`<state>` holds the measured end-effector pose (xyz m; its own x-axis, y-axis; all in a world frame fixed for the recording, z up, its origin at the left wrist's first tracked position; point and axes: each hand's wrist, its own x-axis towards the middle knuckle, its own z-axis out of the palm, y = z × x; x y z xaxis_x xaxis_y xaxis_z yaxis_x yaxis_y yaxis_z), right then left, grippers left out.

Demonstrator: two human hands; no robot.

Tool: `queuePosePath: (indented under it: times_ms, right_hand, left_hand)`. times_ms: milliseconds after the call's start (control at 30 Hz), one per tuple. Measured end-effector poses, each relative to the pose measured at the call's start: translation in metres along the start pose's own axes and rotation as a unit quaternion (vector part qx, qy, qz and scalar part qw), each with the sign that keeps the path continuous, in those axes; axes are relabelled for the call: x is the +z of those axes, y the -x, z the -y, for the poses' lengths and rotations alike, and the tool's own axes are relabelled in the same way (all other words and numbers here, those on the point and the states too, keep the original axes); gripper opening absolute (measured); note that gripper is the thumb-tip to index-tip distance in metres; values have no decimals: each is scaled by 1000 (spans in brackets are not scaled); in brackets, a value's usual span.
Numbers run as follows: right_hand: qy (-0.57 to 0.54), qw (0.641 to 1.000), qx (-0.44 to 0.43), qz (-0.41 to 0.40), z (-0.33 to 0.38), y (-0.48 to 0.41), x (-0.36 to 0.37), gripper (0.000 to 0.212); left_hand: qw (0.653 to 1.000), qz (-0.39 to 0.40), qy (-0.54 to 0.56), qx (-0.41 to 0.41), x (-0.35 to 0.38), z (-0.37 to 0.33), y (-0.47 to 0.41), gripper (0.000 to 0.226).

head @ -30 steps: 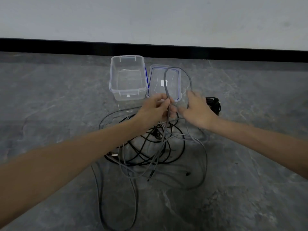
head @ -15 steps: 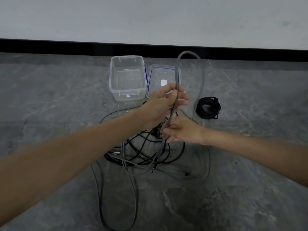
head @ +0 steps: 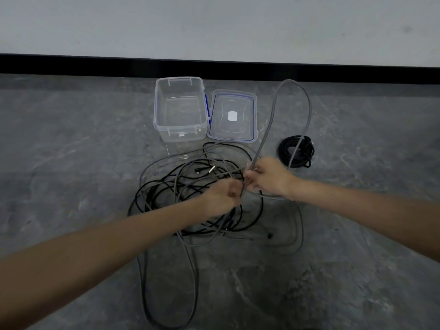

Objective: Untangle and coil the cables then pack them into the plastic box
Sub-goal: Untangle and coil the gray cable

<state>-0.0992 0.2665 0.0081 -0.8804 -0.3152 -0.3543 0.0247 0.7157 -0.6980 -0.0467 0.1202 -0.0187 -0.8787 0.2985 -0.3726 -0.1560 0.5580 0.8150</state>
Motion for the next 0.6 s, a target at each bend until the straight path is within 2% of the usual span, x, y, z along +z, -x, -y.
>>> queuePosePath:
  times_ms: [100,300,500,600]
  right_hand:
    - [-119,993,18,15,3,-1,-4,12]
    - [-176,984,19,-29,8,0,-10,14]
    - [-259,956,-2,-137,4,-4,-9,16]
    - [-279,951,9,-136,1,-5,-11,16]
  left_hand:
    - [993,56,-96,-29,16,19,6,25]
    - [989,42,-131,-51,22,28,11,14]
    - [979,56,-175,-85,26,31,12,26]
    - [981,36,-172,-80,27,36,13,17]
